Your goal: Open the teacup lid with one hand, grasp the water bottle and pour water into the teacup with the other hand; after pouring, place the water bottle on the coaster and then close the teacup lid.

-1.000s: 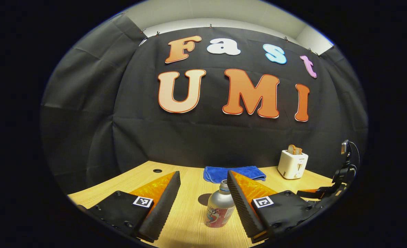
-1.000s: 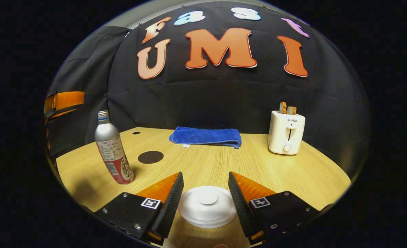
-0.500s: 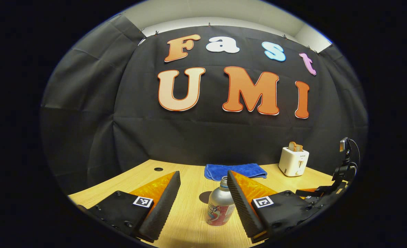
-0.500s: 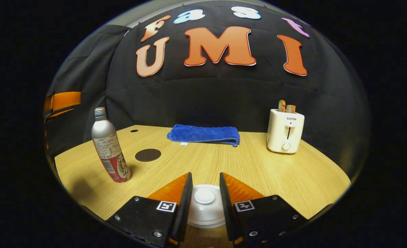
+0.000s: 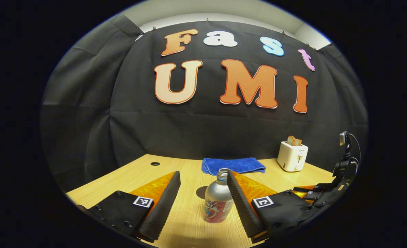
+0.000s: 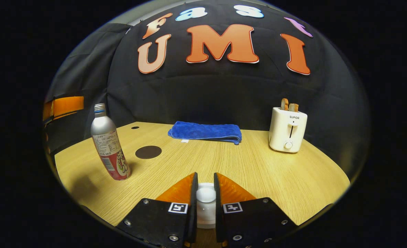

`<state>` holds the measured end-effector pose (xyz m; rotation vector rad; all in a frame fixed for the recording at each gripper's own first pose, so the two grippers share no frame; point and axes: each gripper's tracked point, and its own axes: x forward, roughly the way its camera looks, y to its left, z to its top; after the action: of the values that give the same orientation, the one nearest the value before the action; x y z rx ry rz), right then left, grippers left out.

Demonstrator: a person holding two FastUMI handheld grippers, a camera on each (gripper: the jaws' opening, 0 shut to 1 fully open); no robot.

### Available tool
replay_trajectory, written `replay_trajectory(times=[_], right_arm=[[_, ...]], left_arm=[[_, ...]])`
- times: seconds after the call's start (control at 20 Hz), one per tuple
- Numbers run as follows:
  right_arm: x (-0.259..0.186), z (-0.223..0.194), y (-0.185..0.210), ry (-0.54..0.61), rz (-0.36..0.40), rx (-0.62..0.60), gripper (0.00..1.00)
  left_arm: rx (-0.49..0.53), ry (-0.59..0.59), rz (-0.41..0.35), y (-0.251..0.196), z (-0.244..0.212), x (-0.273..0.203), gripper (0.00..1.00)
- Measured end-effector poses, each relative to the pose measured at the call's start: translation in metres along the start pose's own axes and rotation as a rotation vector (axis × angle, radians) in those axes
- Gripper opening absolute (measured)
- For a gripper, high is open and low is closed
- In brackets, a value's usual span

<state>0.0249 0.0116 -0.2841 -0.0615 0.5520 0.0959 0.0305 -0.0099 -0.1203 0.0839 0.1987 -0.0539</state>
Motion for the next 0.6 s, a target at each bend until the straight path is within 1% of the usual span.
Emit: replay_trajectory(times=[0.15,0.3,0.4,0.5,0.6], right_arm=[[-0.002,0.008,-0.001,-0.042,-0.013,-0.044,0.20],[-0.004,0.015,0.003,-0.060,0.005,-0.039,0.20],[-0.005,0.024,0.002,-0.076,0.007,-0.034,0.20],[-0.008,0.031,0.003,-0.090,0.006,-0.050,0.19],[-0.012,0.039,0.002,-0.106,0.005,-0.056,0.20]], left_arm=[[-0.001,0.030,-0.014,-0.004,-0.014,0.007,0.90],[-0.008,0.060,-0.037,-0.010,-0.028,0.012,0.90],[0.000,0.095,-0.032,-0.008,-0.042,0.014,0.90],[-0.016,0.122,-0.056,-0.015,-0.053,0.018,0.92],[-0.028,0.148,-0.078,-0.022,-0.065,0.020,0.91]])
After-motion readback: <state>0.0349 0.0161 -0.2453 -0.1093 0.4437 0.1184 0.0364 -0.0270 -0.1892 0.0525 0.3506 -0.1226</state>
